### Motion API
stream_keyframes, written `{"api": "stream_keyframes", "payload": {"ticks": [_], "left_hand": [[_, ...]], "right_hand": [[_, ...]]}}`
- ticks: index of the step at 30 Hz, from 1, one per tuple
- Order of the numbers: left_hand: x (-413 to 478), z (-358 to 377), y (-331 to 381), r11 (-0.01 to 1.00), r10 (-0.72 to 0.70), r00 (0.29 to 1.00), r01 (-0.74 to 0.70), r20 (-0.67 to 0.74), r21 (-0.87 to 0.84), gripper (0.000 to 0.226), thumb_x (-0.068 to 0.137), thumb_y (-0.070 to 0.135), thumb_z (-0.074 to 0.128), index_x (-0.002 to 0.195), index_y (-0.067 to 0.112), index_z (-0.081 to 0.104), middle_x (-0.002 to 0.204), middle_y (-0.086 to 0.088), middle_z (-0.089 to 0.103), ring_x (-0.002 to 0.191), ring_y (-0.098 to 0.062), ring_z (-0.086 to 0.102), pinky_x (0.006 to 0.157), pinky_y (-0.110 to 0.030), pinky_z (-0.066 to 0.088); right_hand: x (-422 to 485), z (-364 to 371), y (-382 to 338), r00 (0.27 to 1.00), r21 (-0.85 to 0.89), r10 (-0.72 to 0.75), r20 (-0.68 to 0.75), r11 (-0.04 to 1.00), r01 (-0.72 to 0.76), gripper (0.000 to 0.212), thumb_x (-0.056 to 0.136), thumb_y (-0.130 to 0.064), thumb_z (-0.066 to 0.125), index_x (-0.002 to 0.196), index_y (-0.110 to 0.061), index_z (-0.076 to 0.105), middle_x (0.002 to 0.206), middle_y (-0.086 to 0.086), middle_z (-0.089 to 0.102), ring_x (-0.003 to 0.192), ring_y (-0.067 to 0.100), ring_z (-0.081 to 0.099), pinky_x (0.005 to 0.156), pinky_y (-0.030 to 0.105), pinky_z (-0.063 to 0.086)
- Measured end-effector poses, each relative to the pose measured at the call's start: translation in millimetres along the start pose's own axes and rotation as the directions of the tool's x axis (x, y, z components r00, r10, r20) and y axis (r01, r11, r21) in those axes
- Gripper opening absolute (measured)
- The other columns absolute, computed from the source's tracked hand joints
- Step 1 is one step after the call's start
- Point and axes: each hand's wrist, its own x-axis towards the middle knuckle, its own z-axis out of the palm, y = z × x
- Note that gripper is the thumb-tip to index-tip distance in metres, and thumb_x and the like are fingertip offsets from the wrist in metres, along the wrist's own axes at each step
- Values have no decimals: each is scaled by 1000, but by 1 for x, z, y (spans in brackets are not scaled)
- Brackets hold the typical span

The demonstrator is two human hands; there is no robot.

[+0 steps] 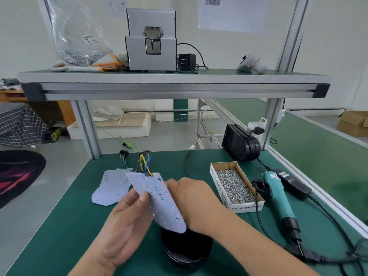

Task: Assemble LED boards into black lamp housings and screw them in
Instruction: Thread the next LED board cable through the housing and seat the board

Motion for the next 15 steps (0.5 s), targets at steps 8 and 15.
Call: {"api": "stream_keyframes", "payload": {"ticks": [8, 15], "left_hand": [[6, -12, 26, 993, -2, 958, -32, -287, -115, 29, 97, 34, 59, 123, 22, 67, 104, -3, 71, 85, -17, 73, 72, -33, 63], [5, -8, 31, 950, -243, 935, 176, -258, -257, 17, 98, 30, 58, 86, 22, 67, 81, 4, 57, 59, -8, 59, 48, -20, 50]], "right_hand": [[-7, 17, 65, 940, 90, 337, -62, 939, -331, 16, 95, -19, 57, 106, -24, 67, 104, -5, 60, 104, 21, 51, 80, 38, 51], [-19, 26, 120, 853, 143, 522, -21, 846, -514, 15, 101, -16, 54, 111, -25, 61, 112, 0, 59, 76, 24, 59, 70, 37, 49]]}}
